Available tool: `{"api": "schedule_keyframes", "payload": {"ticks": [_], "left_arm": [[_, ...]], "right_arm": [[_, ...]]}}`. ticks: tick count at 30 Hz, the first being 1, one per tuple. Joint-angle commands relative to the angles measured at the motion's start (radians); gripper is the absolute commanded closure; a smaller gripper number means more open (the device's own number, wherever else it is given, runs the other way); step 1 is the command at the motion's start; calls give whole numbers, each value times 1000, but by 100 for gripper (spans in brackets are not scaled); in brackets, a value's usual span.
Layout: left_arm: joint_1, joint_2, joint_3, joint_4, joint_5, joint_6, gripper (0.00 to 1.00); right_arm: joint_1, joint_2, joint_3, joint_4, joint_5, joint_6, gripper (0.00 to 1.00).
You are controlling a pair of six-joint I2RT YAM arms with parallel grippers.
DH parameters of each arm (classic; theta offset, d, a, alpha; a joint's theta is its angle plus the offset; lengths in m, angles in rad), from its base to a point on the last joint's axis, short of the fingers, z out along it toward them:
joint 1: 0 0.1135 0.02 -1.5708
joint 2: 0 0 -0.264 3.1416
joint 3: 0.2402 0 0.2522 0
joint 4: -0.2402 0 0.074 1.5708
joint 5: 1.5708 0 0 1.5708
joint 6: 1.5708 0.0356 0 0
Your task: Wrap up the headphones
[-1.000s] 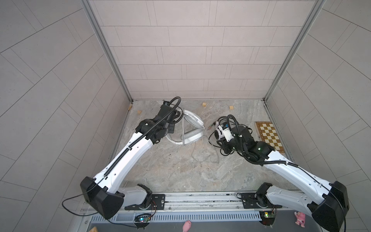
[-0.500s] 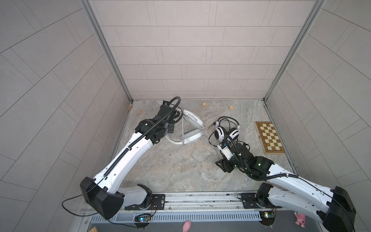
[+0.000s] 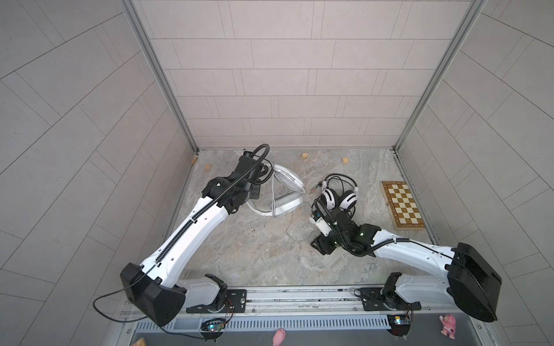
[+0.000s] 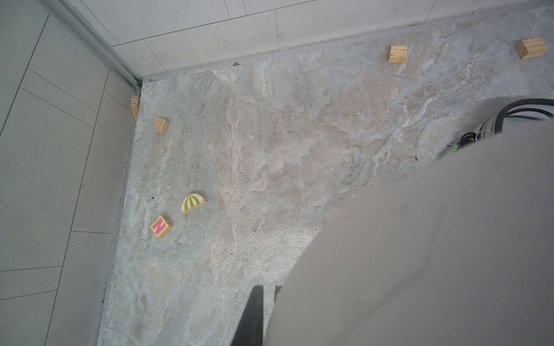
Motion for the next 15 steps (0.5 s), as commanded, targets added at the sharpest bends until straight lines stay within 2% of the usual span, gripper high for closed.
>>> {"api": "schedule_keyframes", "payload": {"ticks": [1, 5, 7, 9, 11, 14, 15], "left_arm": [[8, -19, 8, 37, 20, -33, 100], [13, -7, 12, 44, 36, -34, 100], [14, 0, 14, 43, 40, -34, 100], [18, 3, 17, 43, 41, -34, 100], [25, 4, 16, 43, 42, -35, 100], [43, 4, 11, 47, 43, -41, 100], [49, 4, 8, 51, 43, -46, 100]], "right_arm": [[6, 53, 31, -2, -1, -12, 33], [6, 131, 53, -10, 1, -18, 38], [7, 170, 75, -27, -18, -24, 45], [10, 202, 84, -32, -34, -27, 58], [12, 212, 85, -31, -60, -29, 78], [11, 161, 68, -25, -111, -18, 93], [11, 134, 65, -30, -129, -15, 95]]}}
